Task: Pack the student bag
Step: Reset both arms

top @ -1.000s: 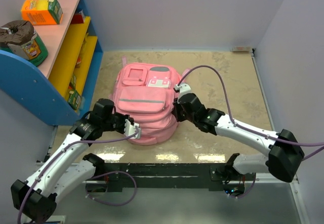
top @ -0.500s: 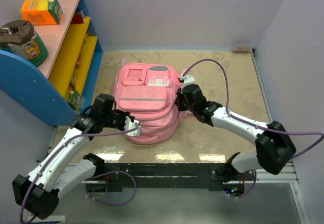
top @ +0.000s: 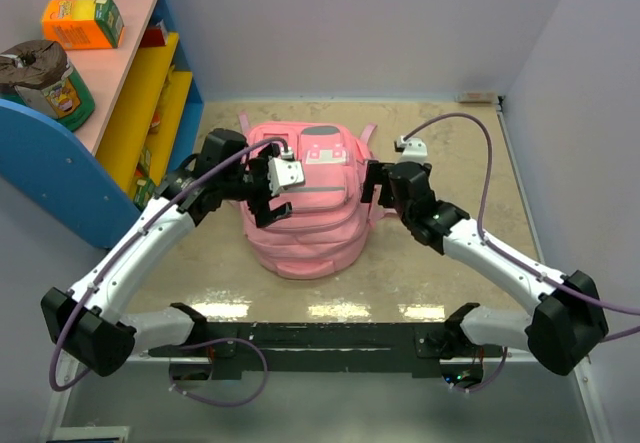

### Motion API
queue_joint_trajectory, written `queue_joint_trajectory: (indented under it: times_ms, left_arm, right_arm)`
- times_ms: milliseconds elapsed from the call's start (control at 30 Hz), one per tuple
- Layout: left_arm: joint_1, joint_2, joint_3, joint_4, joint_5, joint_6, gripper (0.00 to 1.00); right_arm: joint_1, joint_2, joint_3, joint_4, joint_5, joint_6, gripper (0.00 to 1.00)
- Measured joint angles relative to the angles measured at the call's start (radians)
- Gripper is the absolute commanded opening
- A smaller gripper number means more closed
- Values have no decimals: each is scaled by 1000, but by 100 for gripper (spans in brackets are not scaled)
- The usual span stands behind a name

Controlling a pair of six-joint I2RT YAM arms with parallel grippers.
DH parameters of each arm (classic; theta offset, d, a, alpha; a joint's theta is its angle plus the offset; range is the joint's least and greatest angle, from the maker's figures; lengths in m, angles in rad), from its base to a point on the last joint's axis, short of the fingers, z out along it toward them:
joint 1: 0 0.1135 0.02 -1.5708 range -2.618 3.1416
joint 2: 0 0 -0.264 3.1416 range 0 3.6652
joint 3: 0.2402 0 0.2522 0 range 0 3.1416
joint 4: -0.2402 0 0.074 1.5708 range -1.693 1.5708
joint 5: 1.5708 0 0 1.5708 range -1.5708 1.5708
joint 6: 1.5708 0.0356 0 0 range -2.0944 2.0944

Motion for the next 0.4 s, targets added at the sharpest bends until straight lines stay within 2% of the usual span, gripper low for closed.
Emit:
queue_joint_trajectory:
  times_ms: [233, 400]
  left_arm:
    - [29, 48, 69, 5, -68, -168, 100]
    - [89, 48, 69, 22, -104, -241, 100]
  right_arm:
    - [-10, -115, -21, -26, -23, 4, 99]
    - [-12, -98, 27, -55, -21, 2, 98]
